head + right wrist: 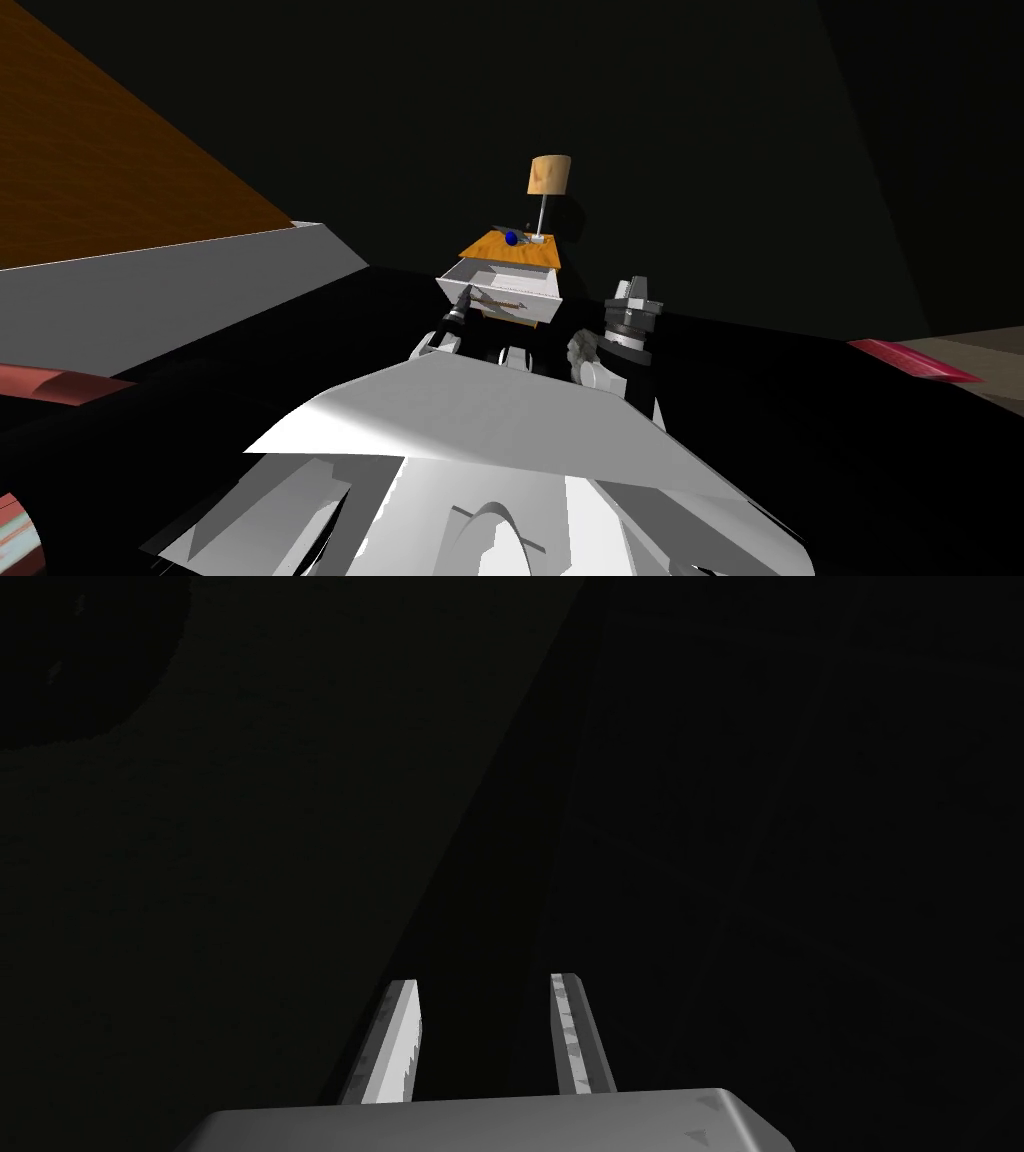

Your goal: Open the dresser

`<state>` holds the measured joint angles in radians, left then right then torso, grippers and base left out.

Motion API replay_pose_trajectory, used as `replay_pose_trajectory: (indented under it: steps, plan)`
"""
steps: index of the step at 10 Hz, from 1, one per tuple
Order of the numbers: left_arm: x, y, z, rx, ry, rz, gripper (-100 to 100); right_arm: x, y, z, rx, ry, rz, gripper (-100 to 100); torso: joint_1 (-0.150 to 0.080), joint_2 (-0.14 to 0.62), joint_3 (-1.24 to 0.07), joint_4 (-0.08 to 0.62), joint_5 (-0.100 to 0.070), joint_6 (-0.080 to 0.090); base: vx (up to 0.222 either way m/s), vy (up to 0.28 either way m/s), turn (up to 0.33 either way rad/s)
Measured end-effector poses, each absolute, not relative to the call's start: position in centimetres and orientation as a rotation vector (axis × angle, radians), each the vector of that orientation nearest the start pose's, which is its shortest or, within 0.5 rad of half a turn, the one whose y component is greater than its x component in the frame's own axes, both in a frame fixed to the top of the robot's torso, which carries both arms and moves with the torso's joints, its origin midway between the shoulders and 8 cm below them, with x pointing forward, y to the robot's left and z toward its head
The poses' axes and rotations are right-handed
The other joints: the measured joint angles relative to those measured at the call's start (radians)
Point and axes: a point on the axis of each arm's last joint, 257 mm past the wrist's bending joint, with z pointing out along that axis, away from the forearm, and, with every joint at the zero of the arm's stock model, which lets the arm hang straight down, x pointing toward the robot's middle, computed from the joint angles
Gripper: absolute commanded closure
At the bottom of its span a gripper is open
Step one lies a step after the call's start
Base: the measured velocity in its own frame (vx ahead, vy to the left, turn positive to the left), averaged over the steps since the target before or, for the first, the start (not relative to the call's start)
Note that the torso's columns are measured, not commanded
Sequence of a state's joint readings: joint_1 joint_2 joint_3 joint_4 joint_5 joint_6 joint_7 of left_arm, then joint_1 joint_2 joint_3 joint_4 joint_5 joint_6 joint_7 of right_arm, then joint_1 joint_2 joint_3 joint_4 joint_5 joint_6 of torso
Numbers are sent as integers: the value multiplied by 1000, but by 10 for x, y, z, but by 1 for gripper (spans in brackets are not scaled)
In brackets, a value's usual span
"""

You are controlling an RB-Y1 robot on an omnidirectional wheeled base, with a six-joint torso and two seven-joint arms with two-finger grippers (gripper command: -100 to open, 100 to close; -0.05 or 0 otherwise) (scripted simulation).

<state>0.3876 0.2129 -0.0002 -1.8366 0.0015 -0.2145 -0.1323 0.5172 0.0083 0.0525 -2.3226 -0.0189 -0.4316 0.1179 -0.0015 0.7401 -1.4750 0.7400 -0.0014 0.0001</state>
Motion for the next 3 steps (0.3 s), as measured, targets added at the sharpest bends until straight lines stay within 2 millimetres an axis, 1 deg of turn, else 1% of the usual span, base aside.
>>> replay_pose_trajectory:
  steps: [3]
  plan:
    - [430,309,-214,-904,1256,-955,0,348,-267,25,669,655,1243,0,1,-2,-1,-1,1,1,-2,0,2]
